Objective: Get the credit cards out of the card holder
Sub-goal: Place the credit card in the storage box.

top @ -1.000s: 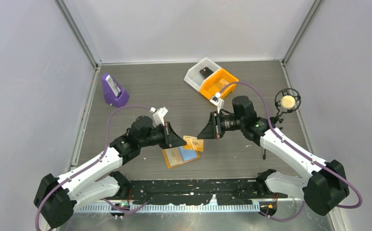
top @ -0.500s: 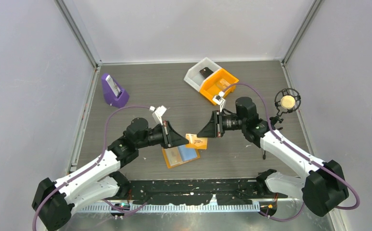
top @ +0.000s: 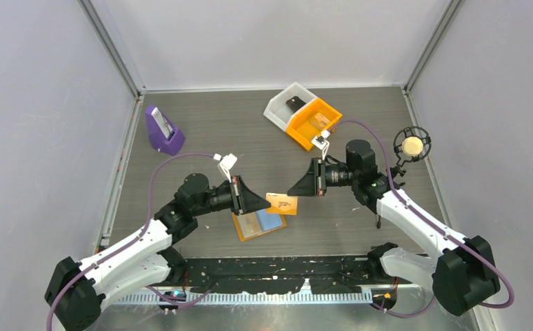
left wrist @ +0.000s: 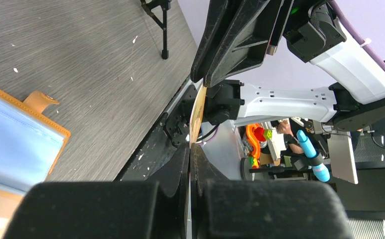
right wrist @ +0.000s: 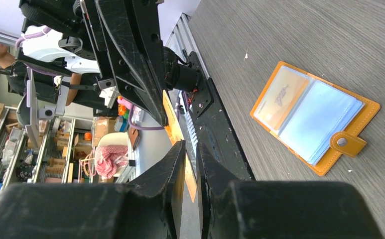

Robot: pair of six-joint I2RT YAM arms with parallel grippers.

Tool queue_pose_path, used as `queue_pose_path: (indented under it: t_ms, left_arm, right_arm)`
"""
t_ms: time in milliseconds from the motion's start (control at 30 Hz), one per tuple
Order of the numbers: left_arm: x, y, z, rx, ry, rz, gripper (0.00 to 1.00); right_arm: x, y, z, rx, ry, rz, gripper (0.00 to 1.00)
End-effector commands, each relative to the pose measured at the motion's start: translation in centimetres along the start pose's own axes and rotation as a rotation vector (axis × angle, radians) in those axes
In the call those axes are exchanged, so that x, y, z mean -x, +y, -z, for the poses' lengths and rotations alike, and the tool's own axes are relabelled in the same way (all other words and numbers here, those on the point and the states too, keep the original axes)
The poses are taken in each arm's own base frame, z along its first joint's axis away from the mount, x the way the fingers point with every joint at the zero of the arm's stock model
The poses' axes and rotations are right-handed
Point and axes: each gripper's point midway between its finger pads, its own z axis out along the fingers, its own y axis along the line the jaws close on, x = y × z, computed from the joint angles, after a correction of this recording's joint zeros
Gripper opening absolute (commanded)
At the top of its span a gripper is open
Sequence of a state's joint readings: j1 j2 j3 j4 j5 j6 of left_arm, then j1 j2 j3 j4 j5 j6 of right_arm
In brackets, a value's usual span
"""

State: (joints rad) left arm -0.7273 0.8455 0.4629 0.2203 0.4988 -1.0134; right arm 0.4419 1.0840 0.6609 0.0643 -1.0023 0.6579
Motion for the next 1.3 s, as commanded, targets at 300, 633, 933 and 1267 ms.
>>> queue_pose_path:
  t_ms: [300,633,933,1267]
  left_arm:
    - [0.7,-1.0,0.6,-0.048,-0.051,-0.072,0.00]
    - [1.4,-1.9,0.9,-0.071,-0.090,-0.088,0.00]
    - [1.5,-2.3,1.3,-0.080,-0.101,-0.091,0.00]
    - [1.4,-2.2,1.3,-0.072,-0.095,-0.079,0.00]
  right_arm:
    - [0.8,1.0,0.4,0.066,-0.016,0.036,0.24]
    - [0.4,0.6,0.4,0.062,-0.008,0.027,0.37]
    - [0.7,0.0,0.5,0.026,-0.014,0.037,0.45]
    - [0.6,0.2,0.6,0.024,-0.012,0.053,0.47]
